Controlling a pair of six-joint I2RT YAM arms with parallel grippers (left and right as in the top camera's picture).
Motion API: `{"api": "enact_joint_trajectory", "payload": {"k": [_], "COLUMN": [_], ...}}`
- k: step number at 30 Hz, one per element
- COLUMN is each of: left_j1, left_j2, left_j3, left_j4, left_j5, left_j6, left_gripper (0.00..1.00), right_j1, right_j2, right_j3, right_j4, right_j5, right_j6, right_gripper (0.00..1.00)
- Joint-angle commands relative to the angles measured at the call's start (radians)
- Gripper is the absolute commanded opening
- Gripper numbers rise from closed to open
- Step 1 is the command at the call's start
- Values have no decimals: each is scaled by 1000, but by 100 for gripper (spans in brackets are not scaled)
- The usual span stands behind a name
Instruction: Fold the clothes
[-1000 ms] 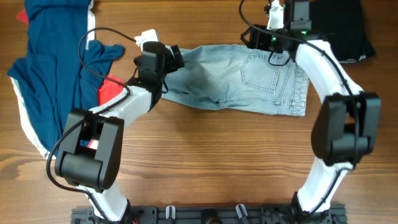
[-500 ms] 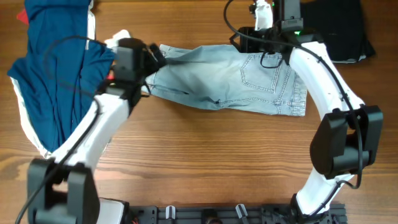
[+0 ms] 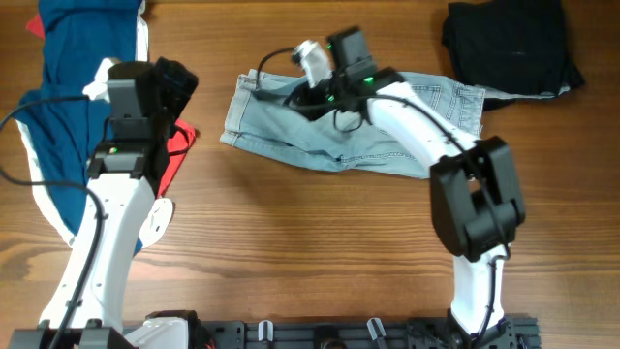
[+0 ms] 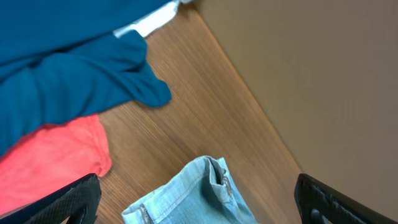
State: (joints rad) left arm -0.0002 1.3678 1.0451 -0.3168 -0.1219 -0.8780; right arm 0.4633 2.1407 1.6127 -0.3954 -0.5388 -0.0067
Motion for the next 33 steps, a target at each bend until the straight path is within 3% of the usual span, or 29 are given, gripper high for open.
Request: {"api": "enact_joint_trajectory", "payload": {"k": [1, 5, 8, 19, 25, 29, 31, 33], "left_j1": [18, 18, 17, 8, -75, -136, -165, -181], "left_j2": [-10, -10, -10, -7, 42, 100, 146, 192], "left_j3": [4, 4, 4, 4, 2, 2, 2, 2], "left_j4": [-38, -55, -65, -251, -305, -301, -277, -225], "left_j5": [0, 2, 28, 89, 92, 90, 84, 84], "left_j6": [-27, -27, -27, -27, -27, -26, 20, 143], "left_gripper": [100, 100, 100, 100, 100, 100, 100, 100], "right_j1": [42, 47, 29, -11, -61, -109, -136, -164], "right_j2": [42, 85, 128, 211, 212, 212, 209, 191], "right_j3": [12, 12, 12, 15, 50, 50, 52, 53], "right_j4": [21, 128, 233, 420, 562, 568, 539, 487], "right_j5": [47, 118, 192, 229, 229, 225, 187, 109], "right_j6": [-73, -27, 51, 175, 348, 382, 367, 329], "right_gripper": [21, 23, 33, 36, 40, 40, 40, 43]}}
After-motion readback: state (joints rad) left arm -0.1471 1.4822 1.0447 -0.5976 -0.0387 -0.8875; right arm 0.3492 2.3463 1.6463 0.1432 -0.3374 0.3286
